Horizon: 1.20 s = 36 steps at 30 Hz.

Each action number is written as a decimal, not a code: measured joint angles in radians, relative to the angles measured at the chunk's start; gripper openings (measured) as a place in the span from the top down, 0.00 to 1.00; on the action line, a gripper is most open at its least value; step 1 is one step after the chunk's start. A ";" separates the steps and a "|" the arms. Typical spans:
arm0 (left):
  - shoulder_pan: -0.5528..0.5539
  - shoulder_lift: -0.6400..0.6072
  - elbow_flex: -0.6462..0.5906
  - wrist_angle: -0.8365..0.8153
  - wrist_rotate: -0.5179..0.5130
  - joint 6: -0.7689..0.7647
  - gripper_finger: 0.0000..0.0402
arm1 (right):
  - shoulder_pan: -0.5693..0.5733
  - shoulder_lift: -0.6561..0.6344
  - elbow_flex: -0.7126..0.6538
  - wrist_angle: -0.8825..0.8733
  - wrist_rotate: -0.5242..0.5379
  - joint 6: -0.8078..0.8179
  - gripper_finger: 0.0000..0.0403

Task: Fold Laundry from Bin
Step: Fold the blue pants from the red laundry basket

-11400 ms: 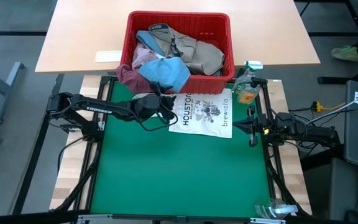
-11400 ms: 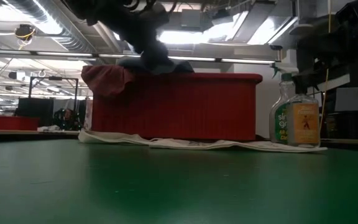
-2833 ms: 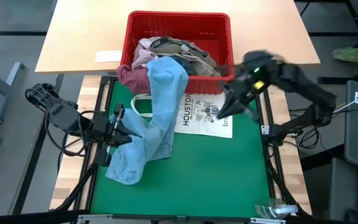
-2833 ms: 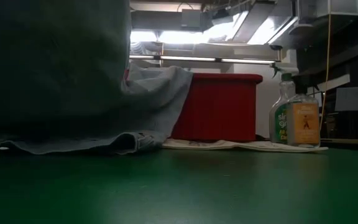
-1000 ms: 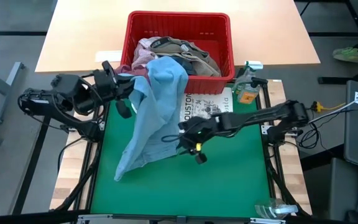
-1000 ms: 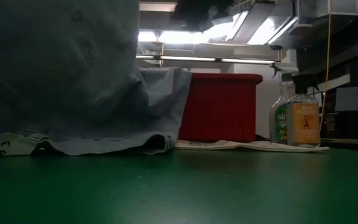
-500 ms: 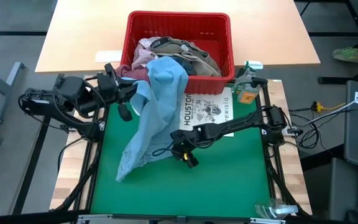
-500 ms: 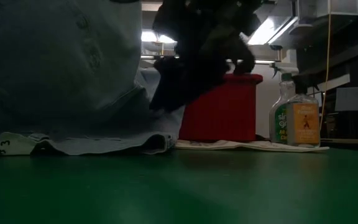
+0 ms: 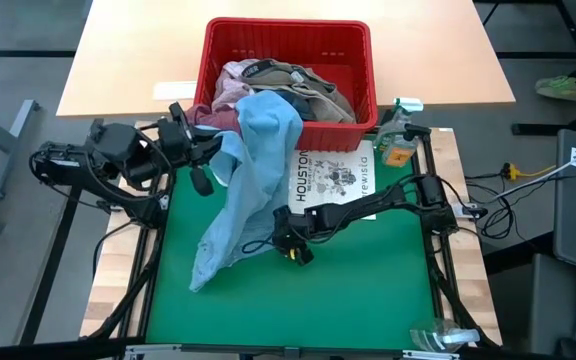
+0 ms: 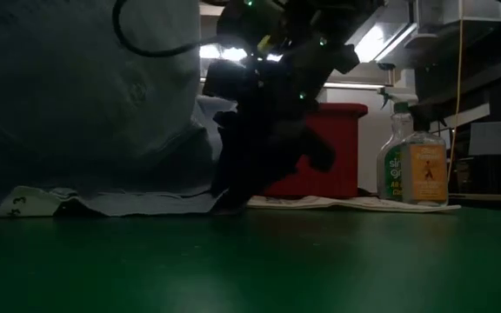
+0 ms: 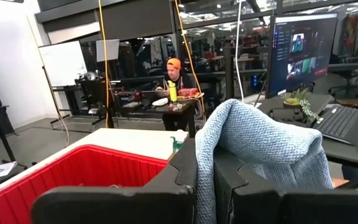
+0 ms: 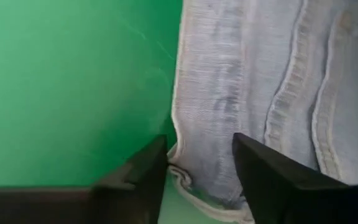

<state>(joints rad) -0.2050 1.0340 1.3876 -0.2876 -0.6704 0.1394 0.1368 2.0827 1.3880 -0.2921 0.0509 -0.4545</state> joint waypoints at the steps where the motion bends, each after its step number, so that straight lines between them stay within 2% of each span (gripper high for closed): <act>1: 0.000 0.000 0.000 -0.002 0.000 0.000 0.98 | -0.001 0.000 0.000 -0.001 0.011 0.000 0.62; 7: -0.001 0.000 0.000 -0.009 0.000 -0.001 0.98 | 0.000 0.000 0.000 -0.021 0.018 -0.001 0.94; 8: -0.001 0.000 0.000 -0.012 0.000 -0.001 0.98 | 0.000 0.000 0.000 -0.023 0.019 -0.001 0.97; 12: -0.001 -0.001 0.000 -0.015 0.000 0.000 0.98 | 0.000 -0.037 0.011 -0.078 -0.001 0.001 0.94; 15: -0.007 -0.013 0.000 -0.017 0.000 0.000 0.98 | 0.000 -0.079 0.047 -0.192 -0.026 0.014 0.98; 21: -0.036 -0.064 0.000 -0.026 -0.009 -0.002 0.98 | 0.000 -0.214 0.097 -0.391 -0.036 0.020 0.98; 24: -0.059 -0.092 0.000 -0.092 -0.009 -0.013 0.98 | 0.000 -0.286 0.100 -0.474 -0.034 0.014 0.99; 31: -0.119 -0.120 0.000 -0.387 -0.002 -0.212 0.98 | -0.001 -0.413 0.100 -0.709 0.086 0.013 0.99; 36: -0.150 -0.113 0.000 -0.551 0.080 -0.355 0.98 | -0.035 -0.466 0.100 -0.898 0.203 0.077 0.99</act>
<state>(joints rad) -0.3548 0.9215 1.3876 -0.8391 -0.5904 -0.2160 0.1020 1.6170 1.4879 -1.1904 0.2538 -0.3773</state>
